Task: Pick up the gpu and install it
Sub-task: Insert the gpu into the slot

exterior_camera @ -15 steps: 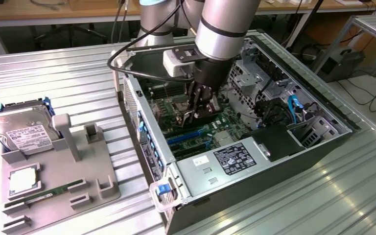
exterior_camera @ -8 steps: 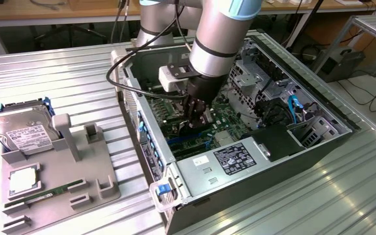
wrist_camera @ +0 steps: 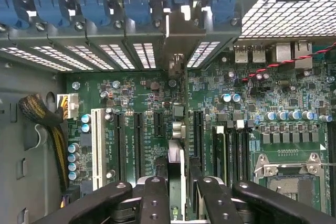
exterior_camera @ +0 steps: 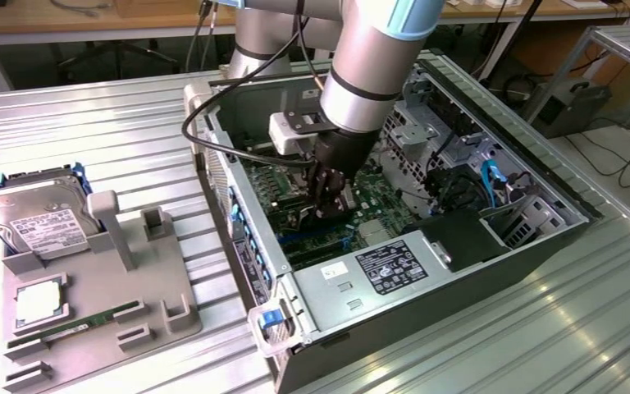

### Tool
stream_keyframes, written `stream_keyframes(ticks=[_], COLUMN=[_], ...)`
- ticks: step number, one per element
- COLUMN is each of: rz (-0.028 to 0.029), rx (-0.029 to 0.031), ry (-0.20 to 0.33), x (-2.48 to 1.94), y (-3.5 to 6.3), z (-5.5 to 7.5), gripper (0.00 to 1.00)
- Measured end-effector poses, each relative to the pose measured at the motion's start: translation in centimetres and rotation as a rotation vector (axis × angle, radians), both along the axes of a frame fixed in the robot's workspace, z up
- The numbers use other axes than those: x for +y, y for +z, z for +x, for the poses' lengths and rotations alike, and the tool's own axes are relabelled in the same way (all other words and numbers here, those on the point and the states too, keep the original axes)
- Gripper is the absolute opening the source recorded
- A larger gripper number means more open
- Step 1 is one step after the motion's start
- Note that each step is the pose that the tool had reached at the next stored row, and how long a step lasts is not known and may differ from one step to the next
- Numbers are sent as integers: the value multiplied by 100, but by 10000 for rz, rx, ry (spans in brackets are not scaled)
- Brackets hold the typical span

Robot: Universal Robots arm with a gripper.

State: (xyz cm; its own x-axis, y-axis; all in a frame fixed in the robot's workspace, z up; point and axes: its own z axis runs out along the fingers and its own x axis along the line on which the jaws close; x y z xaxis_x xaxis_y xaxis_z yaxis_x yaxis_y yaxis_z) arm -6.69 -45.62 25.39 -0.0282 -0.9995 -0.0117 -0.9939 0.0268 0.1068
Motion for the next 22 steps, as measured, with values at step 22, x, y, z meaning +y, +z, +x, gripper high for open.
stream_keyframes(ticks=[22], rz=[-1], rx=[-422], ry=[0], x=[15], y=[329], z=[-80], gripper=[11])
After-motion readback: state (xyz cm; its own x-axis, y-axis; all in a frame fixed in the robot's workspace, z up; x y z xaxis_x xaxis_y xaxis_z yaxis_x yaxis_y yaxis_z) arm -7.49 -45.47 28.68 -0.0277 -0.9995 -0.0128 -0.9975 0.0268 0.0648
